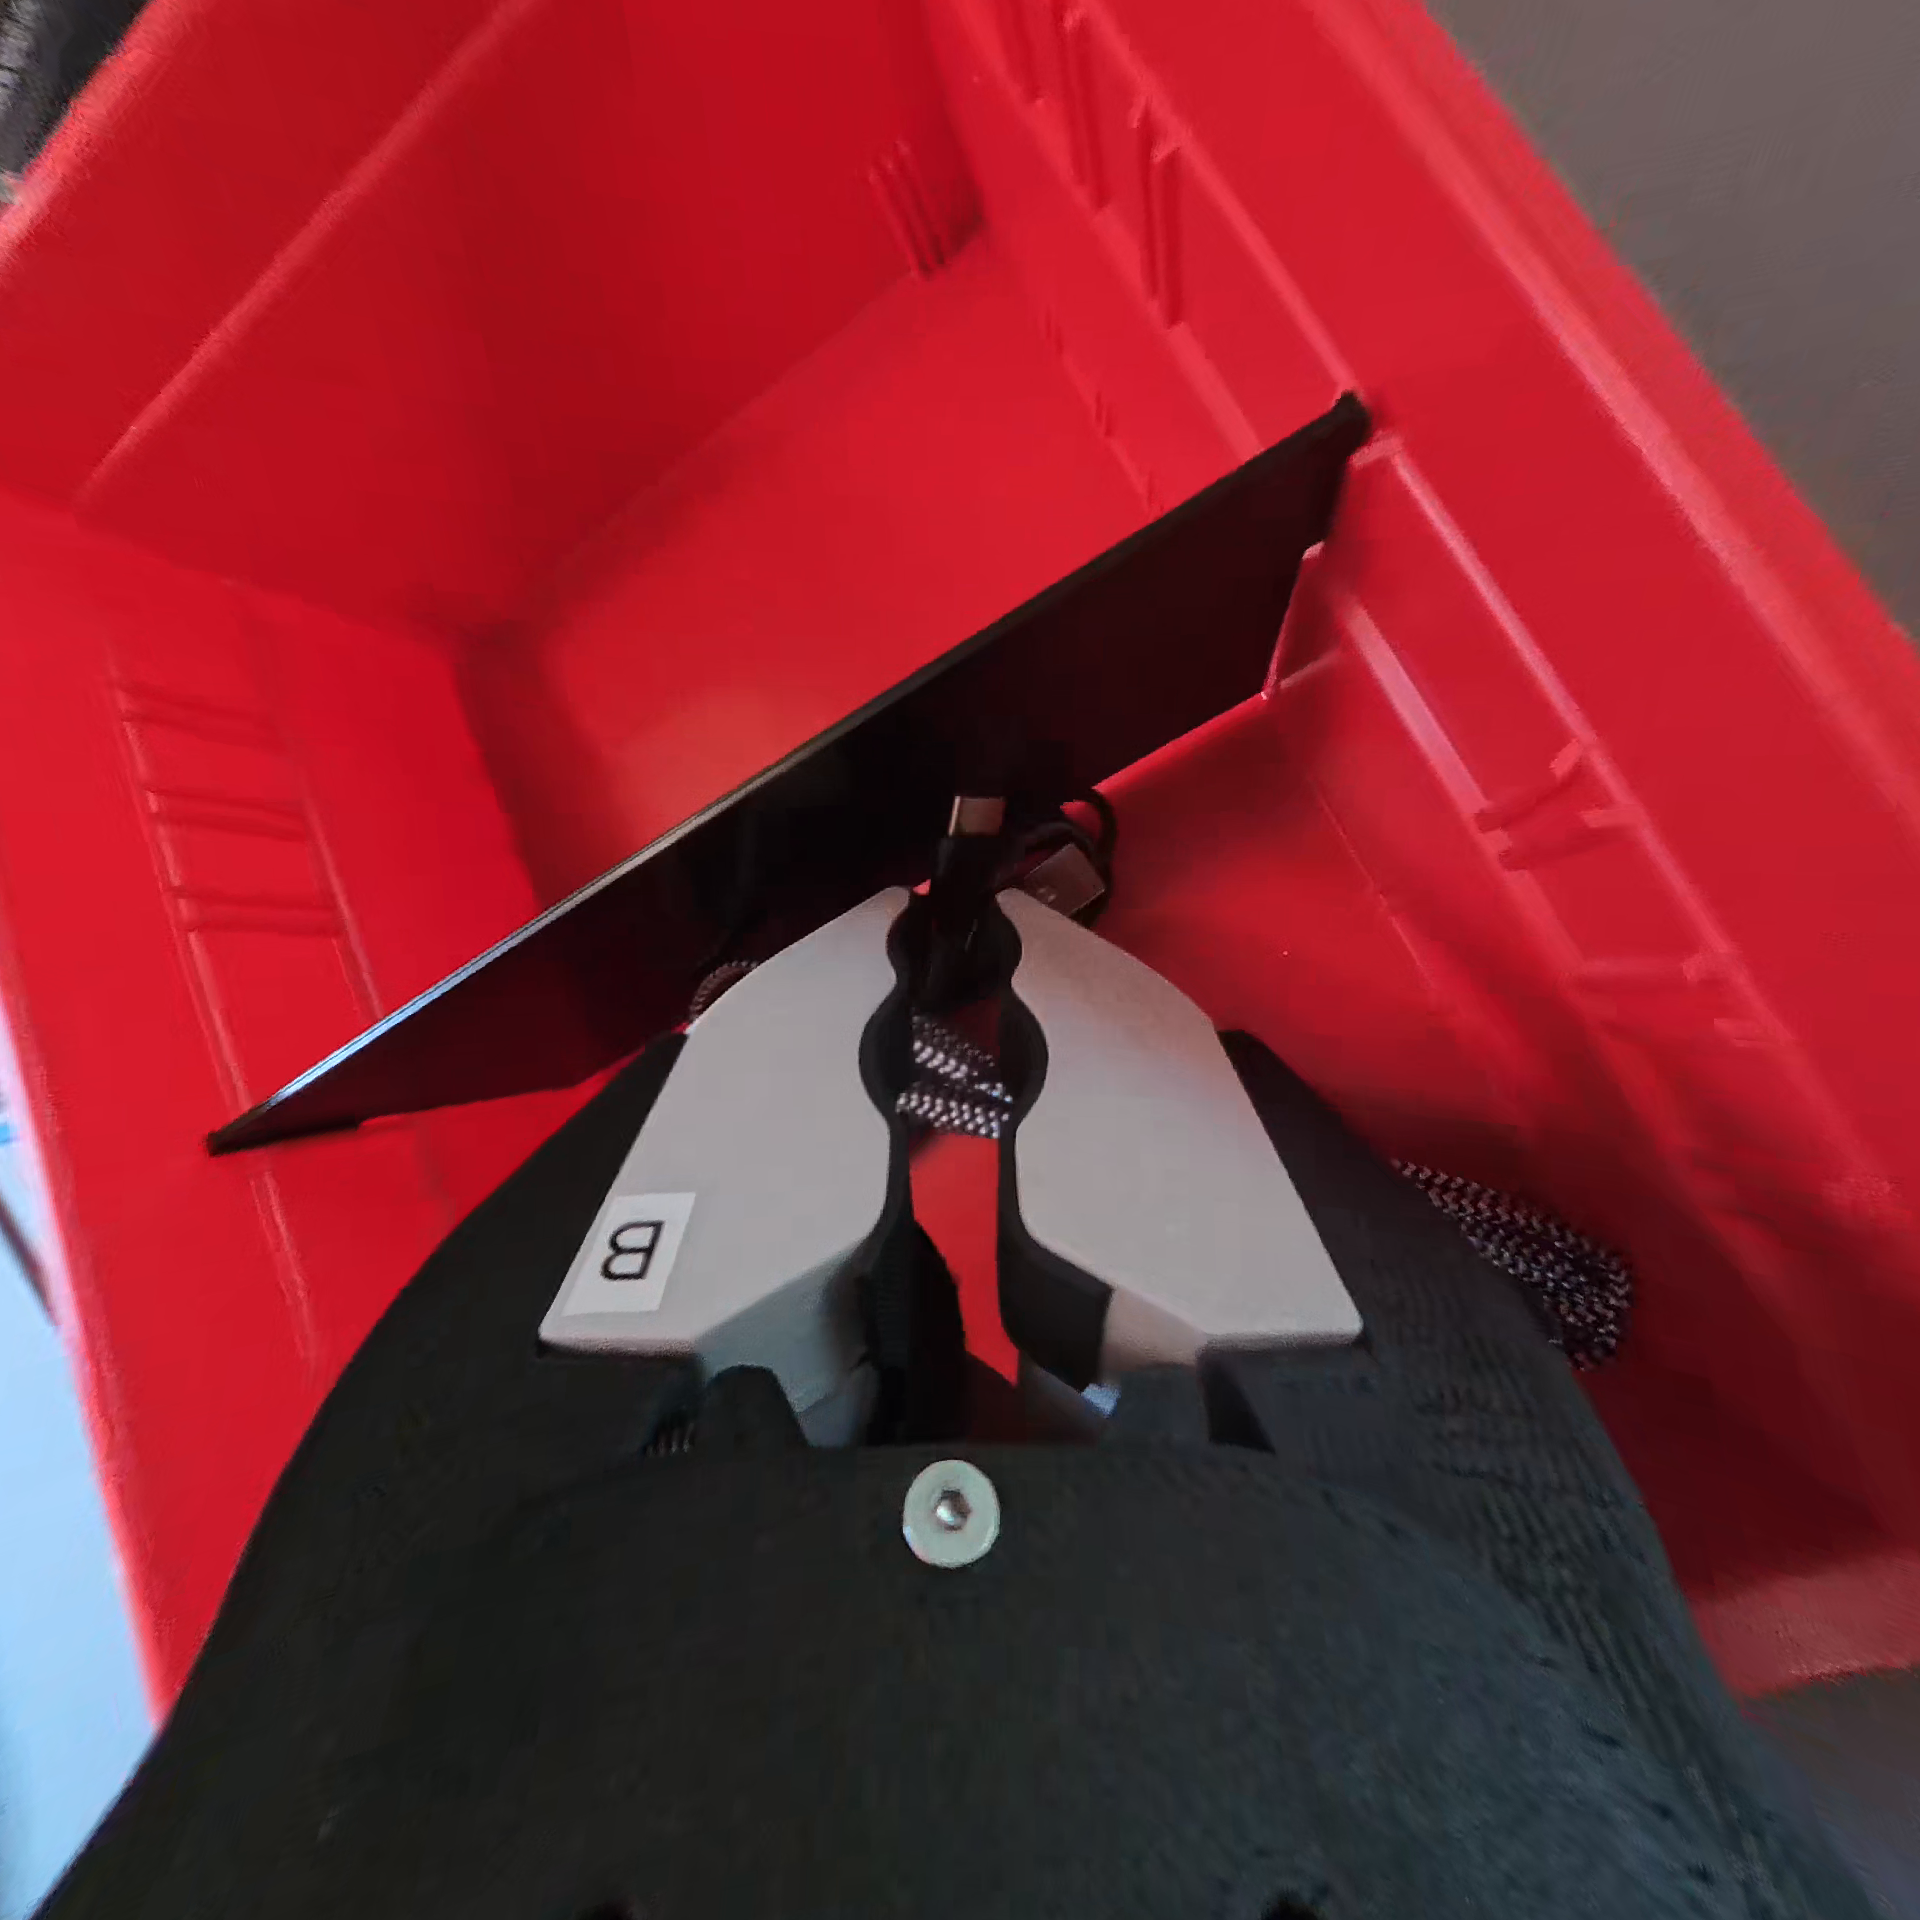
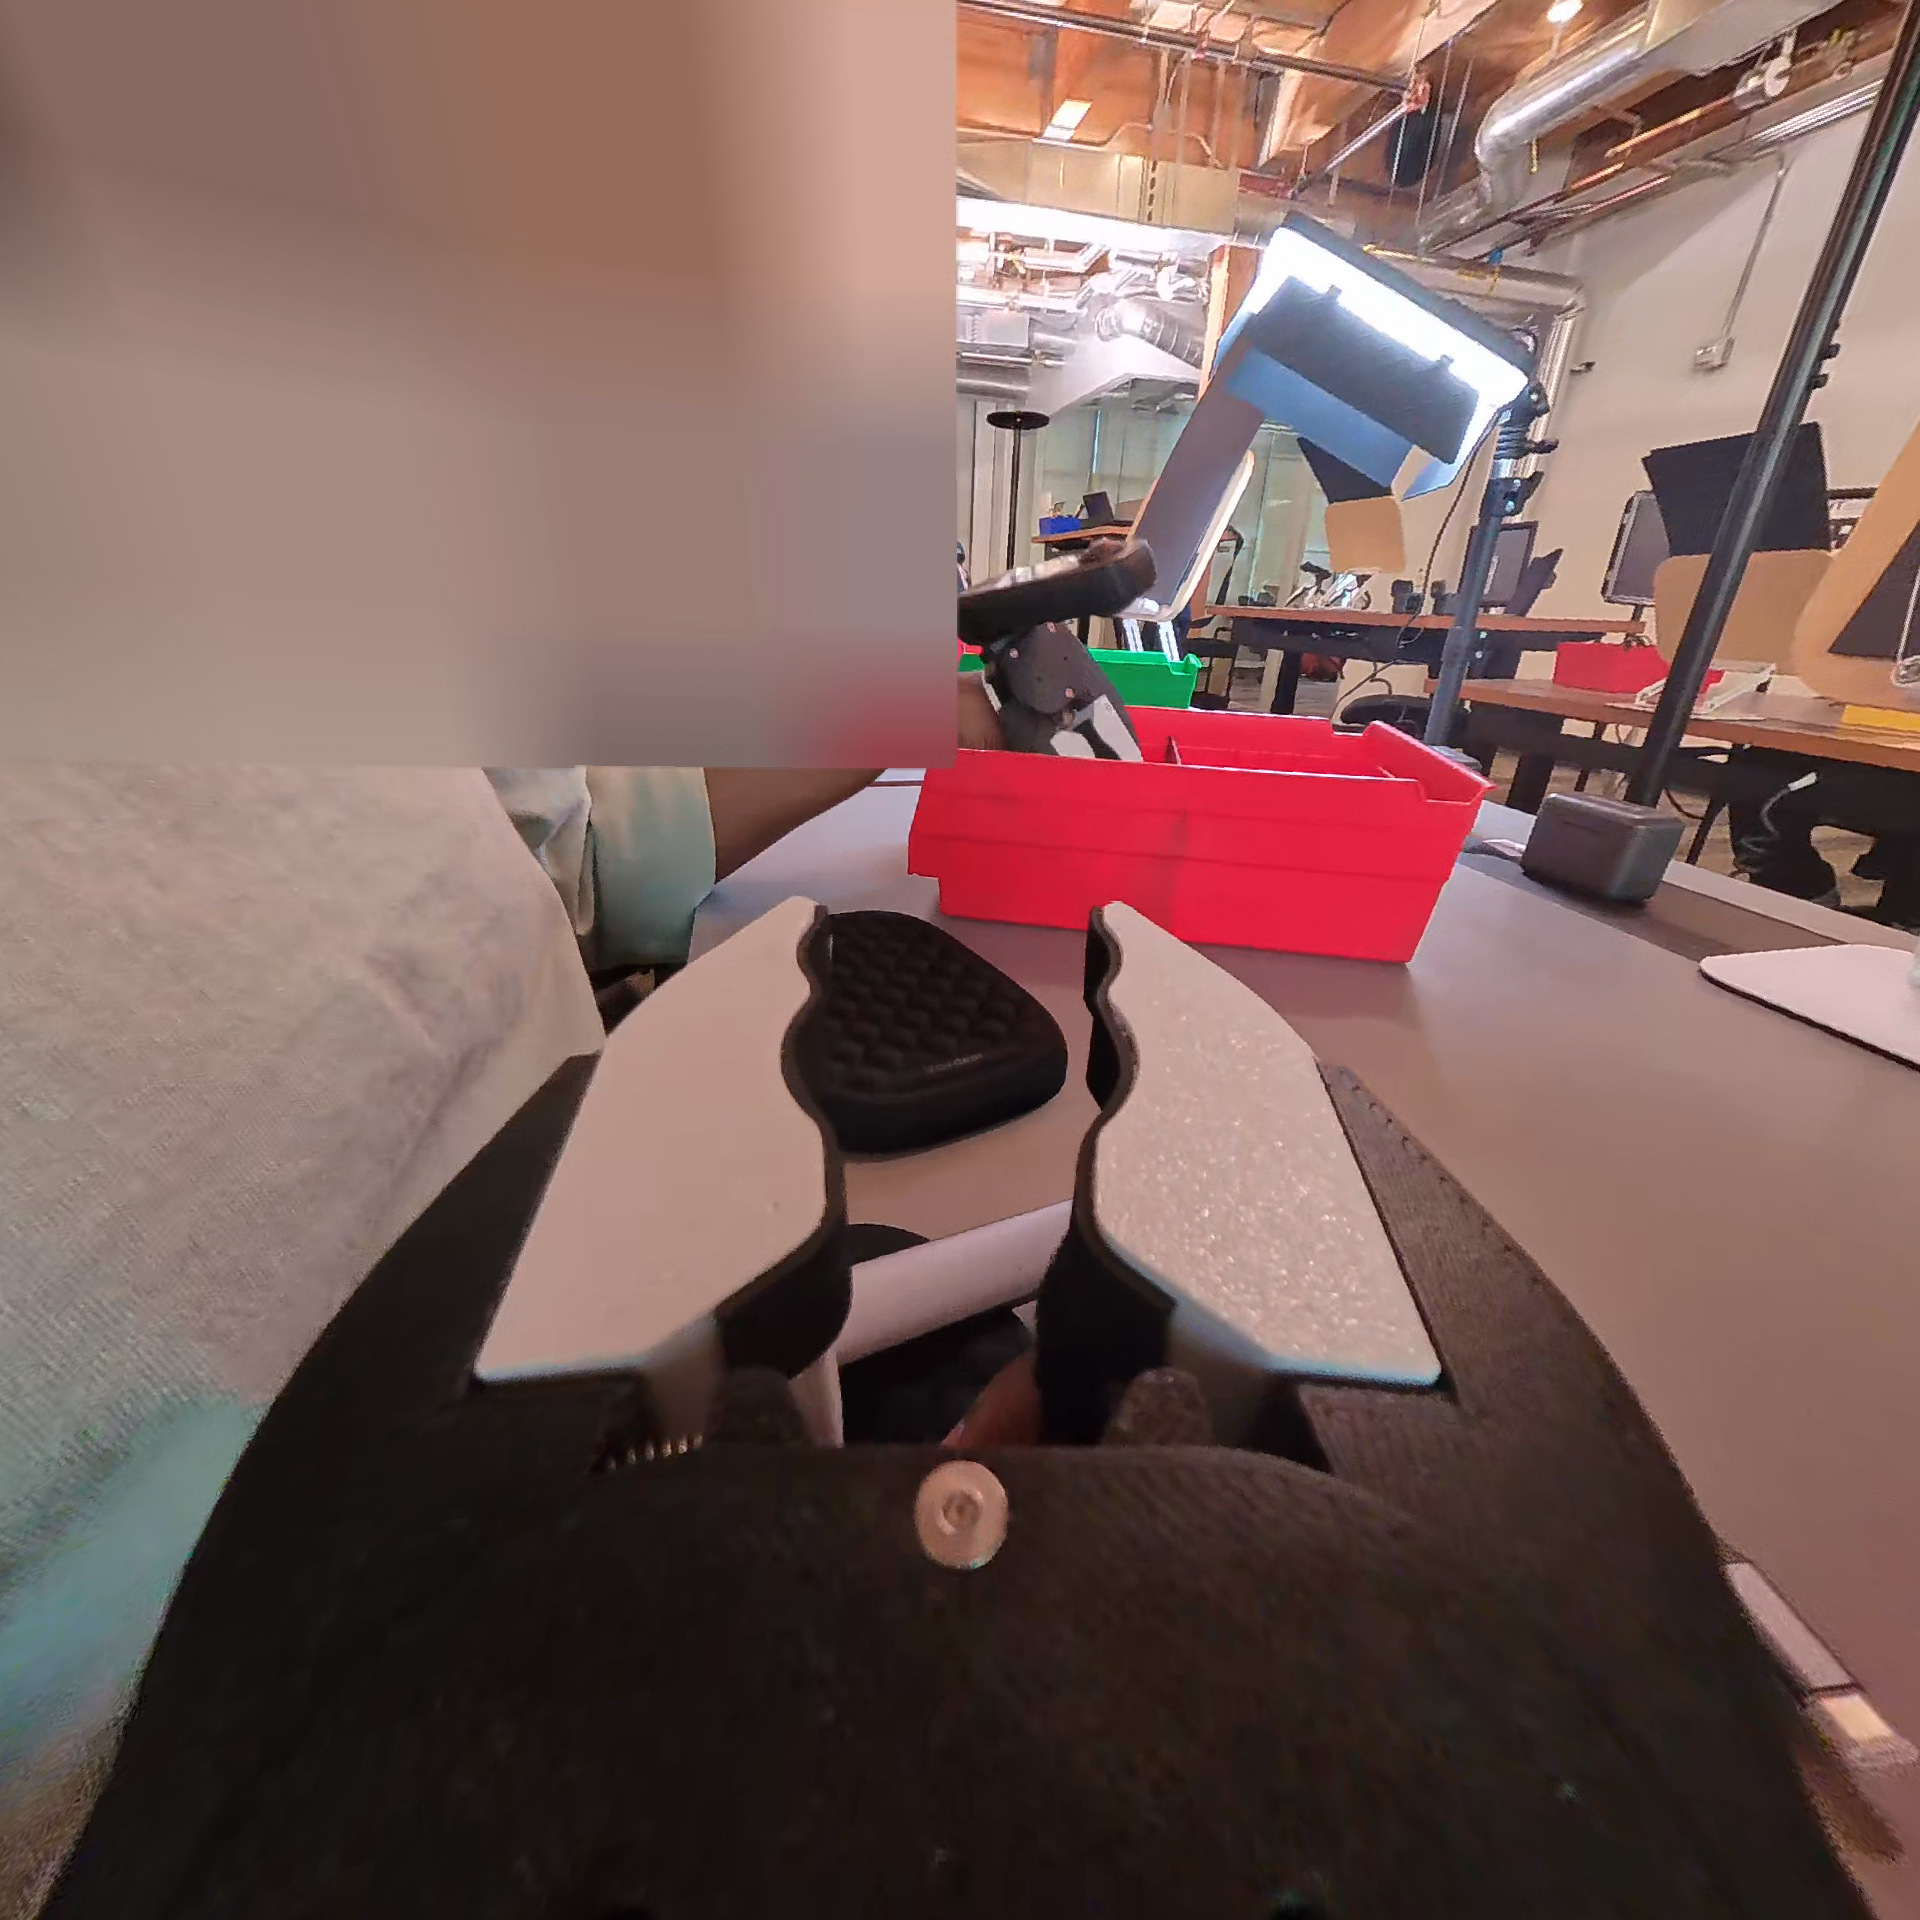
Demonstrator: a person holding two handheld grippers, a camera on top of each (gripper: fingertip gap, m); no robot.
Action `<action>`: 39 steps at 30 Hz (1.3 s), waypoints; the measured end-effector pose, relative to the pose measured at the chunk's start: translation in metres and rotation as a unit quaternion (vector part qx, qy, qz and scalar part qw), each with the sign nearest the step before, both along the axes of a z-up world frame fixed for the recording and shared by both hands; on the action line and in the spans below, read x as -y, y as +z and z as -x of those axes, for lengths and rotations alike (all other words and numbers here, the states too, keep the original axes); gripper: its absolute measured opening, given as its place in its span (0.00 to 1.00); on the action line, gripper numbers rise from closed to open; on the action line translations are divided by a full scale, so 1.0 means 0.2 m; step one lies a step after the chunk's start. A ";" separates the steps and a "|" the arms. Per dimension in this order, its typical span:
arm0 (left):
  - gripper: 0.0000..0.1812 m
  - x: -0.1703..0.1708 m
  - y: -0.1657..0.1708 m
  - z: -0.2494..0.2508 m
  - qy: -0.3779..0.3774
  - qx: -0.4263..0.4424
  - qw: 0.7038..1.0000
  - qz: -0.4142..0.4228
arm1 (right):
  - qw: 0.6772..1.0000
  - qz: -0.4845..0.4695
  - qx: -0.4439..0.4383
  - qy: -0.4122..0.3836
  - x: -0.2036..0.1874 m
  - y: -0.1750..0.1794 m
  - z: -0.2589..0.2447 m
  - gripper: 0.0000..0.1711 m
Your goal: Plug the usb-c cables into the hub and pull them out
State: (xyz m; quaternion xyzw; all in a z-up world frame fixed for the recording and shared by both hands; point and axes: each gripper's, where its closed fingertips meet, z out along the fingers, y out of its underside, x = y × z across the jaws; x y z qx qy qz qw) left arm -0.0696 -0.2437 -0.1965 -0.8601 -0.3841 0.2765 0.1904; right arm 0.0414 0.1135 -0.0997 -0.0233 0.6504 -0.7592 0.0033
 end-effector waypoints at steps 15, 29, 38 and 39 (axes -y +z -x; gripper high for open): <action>0.05 -0.28 0.97 -0.33 -0.087 -0.336 0.928 -0.134 | 0.999 -0.018 -0.018 -0.041 0.03 0.01 0.01 0.22; 0.06 -1.24 0.17 -0.68 -0.363 0.009 0.924 -0.120 | 0.971 -0.197 -0.136 -0.025 0.42 -0.09 -0.18 0.12; 0.06 -1.36 0.09 -0.69 -0.407 0.049 0.900 -0.150 | 0.928 -0.298 -0.221 -0.017 0.45 -0.29 -0.15 0.09; 0.06 -1.37 0.09 -0.69 -0.409 0.049 0.898 -0.152 | 0.927 -0.300 -0.224 -0.014 0.45 -0.30 -0.15 0.07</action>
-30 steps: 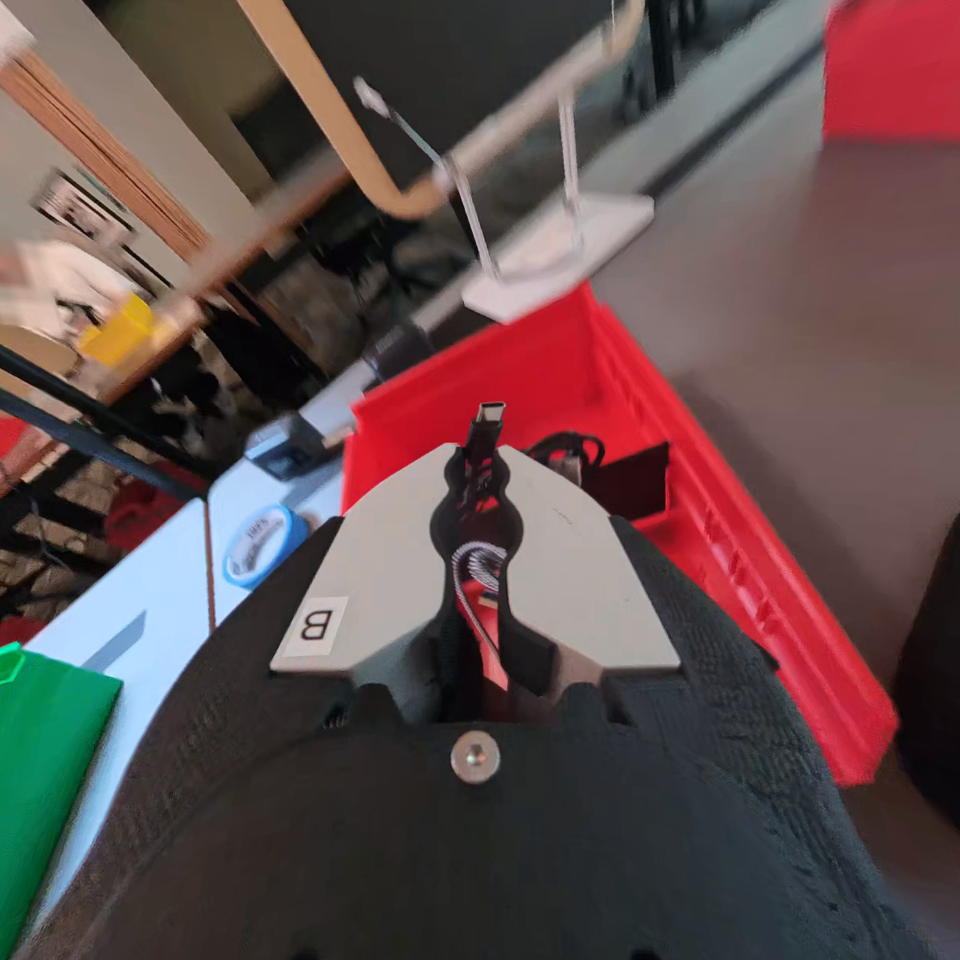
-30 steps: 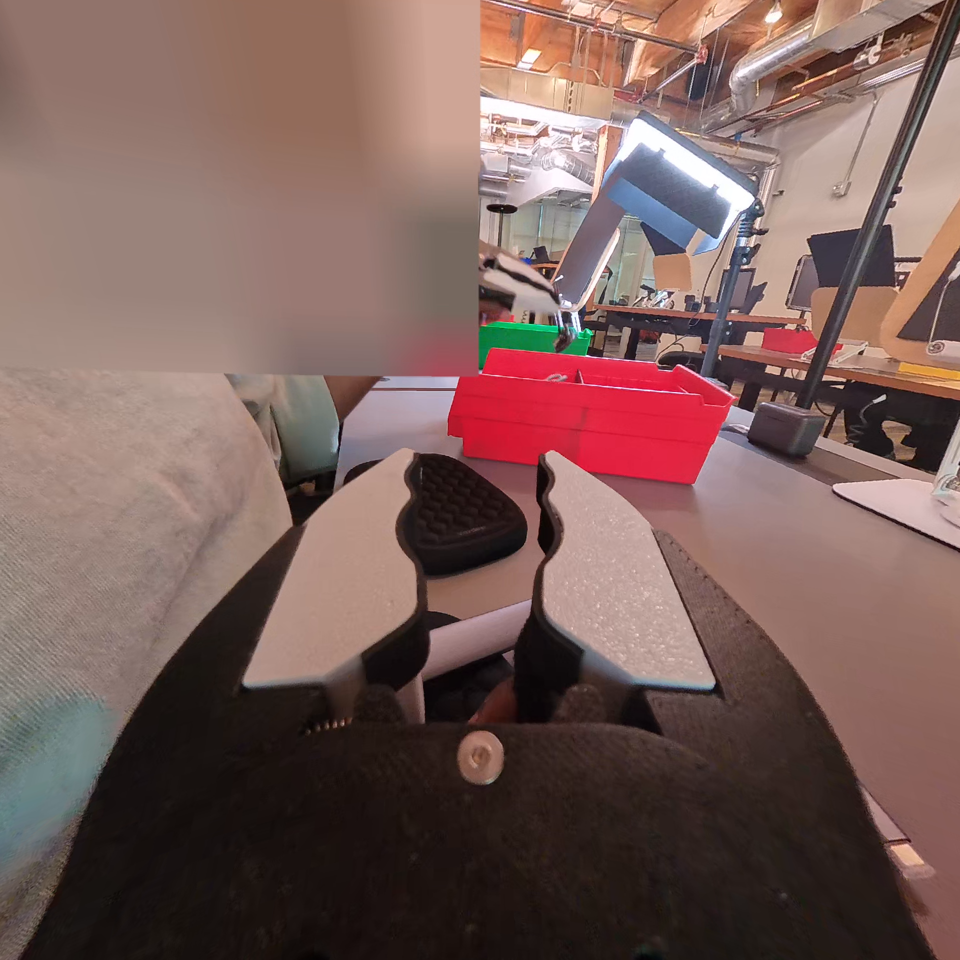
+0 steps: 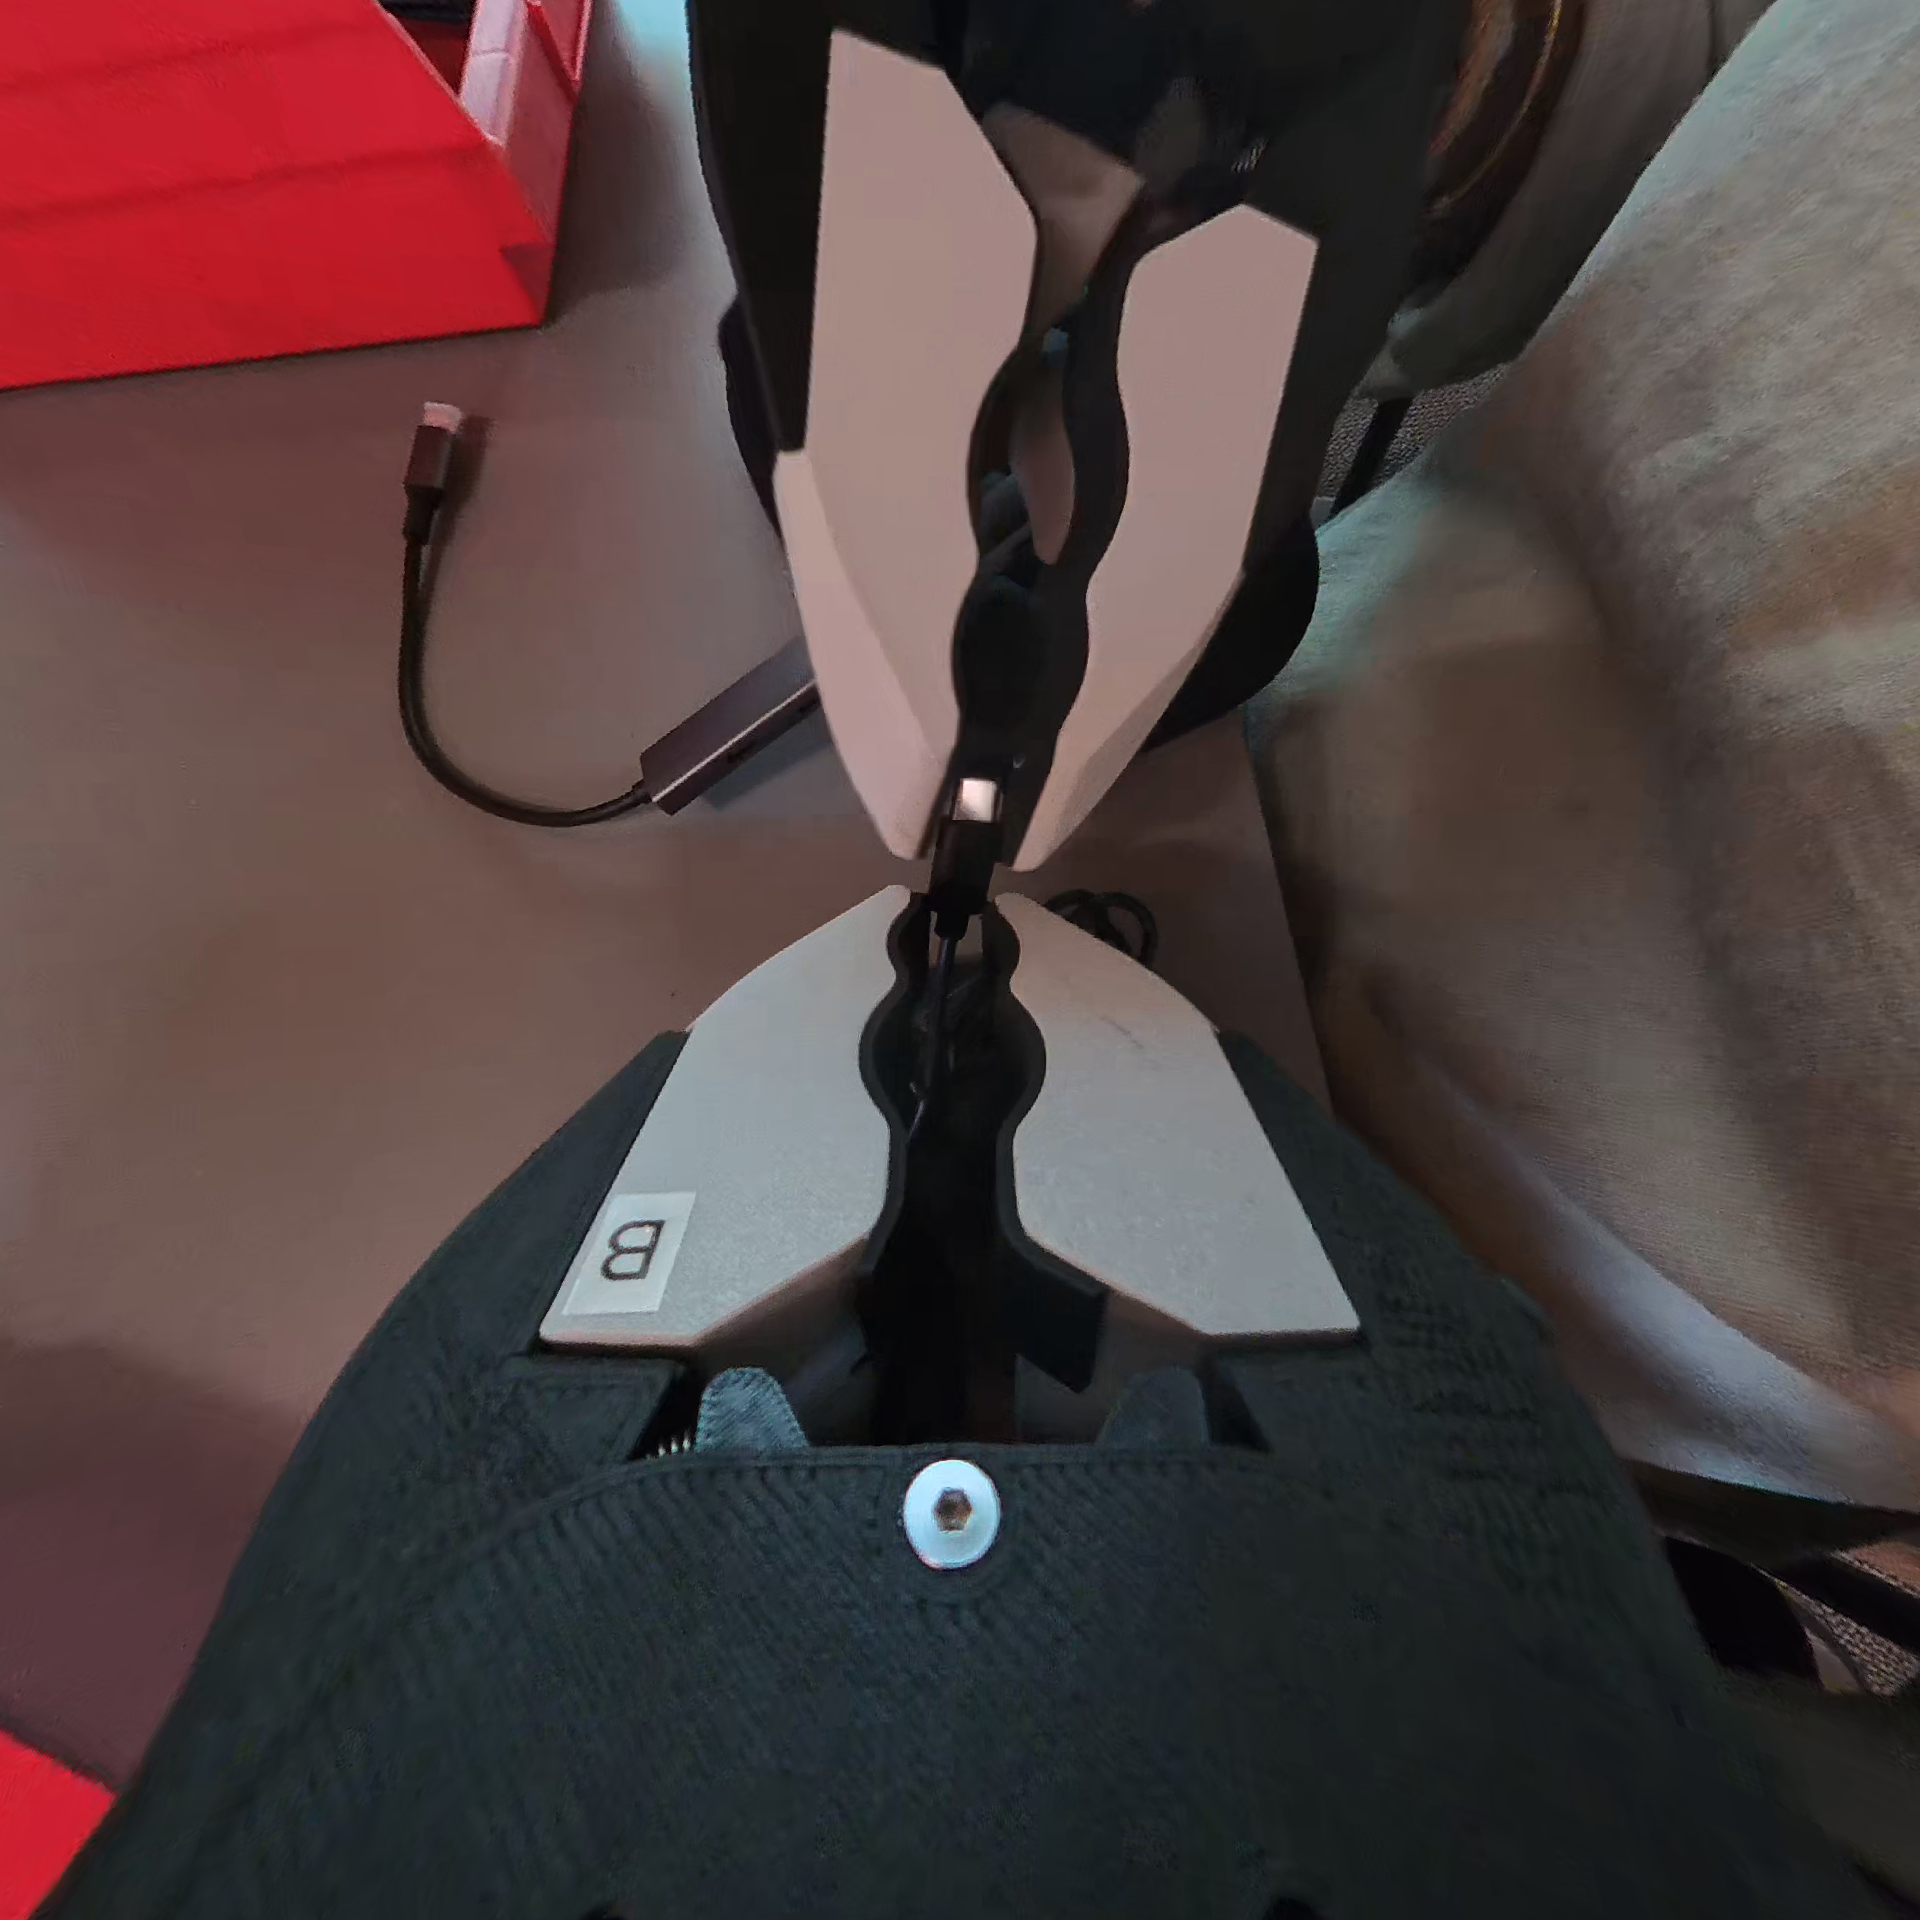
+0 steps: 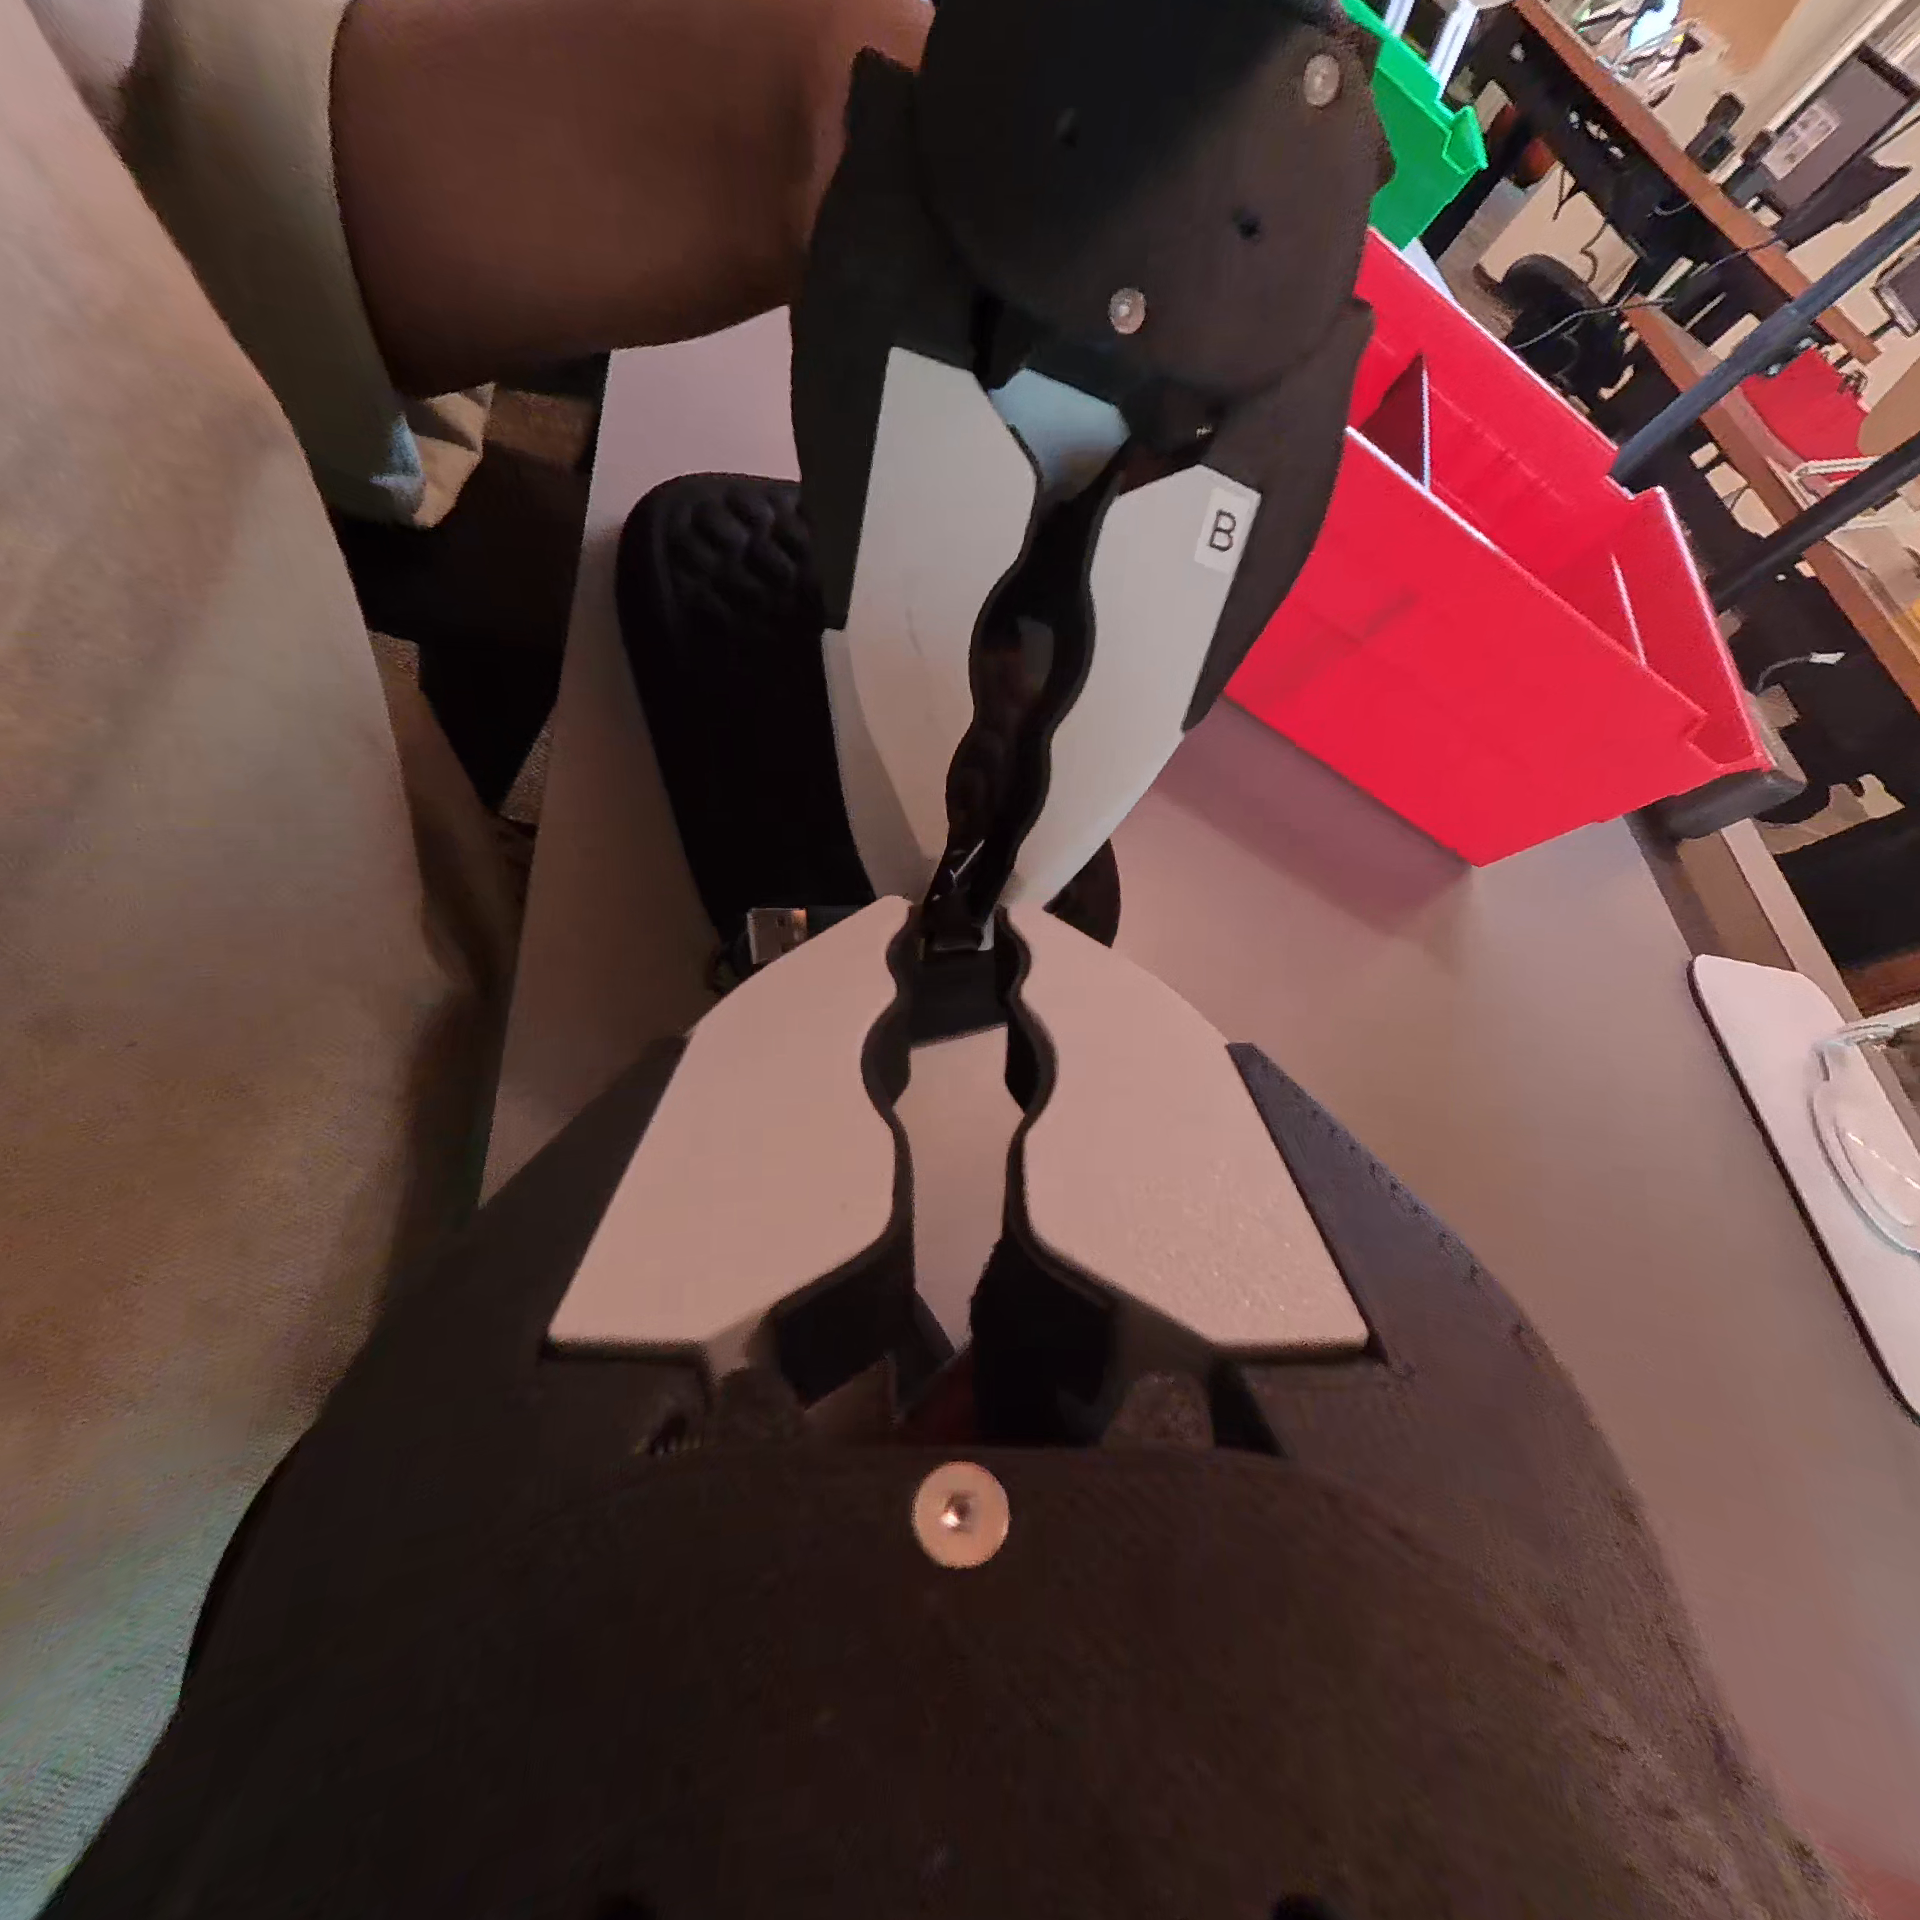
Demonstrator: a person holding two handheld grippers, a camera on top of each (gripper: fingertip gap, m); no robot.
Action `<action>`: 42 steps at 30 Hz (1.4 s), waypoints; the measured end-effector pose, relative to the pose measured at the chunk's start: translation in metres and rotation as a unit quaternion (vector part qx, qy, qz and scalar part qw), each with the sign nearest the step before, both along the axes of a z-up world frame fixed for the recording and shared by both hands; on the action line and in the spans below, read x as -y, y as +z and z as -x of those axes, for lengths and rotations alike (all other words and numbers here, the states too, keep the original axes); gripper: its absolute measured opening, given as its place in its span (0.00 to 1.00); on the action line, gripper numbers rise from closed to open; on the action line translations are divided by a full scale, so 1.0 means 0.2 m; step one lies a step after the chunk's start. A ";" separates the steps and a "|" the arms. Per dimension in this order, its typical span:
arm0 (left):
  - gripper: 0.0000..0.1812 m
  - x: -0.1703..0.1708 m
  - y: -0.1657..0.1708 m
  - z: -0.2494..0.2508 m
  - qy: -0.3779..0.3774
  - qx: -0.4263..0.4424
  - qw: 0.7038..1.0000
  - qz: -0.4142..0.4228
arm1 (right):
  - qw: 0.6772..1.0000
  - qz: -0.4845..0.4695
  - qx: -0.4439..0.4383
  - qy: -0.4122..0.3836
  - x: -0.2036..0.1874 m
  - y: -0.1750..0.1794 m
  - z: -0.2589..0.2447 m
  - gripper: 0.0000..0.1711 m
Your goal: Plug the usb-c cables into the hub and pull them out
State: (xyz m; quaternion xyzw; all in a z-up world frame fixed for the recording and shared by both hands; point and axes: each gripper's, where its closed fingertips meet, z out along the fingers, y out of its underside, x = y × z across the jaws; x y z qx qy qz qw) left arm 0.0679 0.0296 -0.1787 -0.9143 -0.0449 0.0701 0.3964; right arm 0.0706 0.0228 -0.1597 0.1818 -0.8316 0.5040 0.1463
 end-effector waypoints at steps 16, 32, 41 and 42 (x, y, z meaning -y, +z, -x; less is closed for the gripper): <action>0.14 -0.11 0.17 0.03 0.030 -0.193 0.958 -0.212 | 0.972 0.122 0.201 0.014 -0.10 0.12 0.04 0.05; 0.04 -0.11 0.19 0.03 0.026 -0.181 0.956 -0.228 | 0.956 0.164 0.239 0.046 -0.11 0.17 0.01 0.05; 0.07 -0.11 0.20 0.00 0.010 -0.163 0.958 -0.236 | 0.954 0.172 0.238 0.057 -0.11 0.19 0.00 0.06; 0.07 -0.12 0.21 0.00 0.010 -0.153 0.958 -0.240 | 0.954 0.174 0.237 0.058 -0.11 0.19 0.00 0.05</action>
